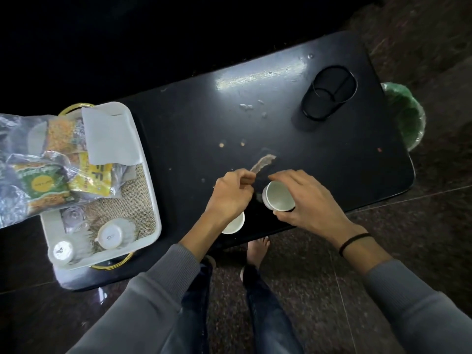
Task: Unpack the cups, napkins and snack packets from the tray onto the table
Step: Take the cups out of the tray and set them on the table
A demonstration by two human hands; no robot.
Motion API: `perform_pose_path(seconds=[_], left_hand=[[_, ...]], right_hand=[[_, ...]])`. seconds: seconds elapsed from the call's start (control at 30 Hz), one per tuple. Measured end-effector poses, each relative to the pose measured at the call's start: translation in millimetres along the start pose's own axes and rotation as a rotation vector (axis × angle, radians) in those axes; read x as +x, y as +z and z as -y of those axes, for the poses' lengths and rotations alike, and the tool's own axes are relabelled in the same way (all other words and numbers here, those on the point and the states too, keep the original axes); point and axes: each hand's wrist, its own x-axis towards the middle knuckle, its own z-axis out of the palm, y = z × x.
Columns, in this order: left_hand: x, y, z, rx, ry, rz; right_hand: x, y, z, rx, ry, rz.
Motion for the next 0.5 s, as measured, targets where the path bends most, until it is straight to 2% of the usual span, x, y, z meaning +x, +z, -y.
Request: perform_pose_path(seconds=[0.23,0.5], left_hand=[[-2.5,-4.2,6.3,0.092,0.044,-0.045],[-10.3,-7.4,12.5,0.119,0.044,-0.066]], right_hand=[[2.3,5.7,4.8,-0.112,-0.056,0.041],[1.1,10.6,9.6,-0.168,-0.026,0.058]])
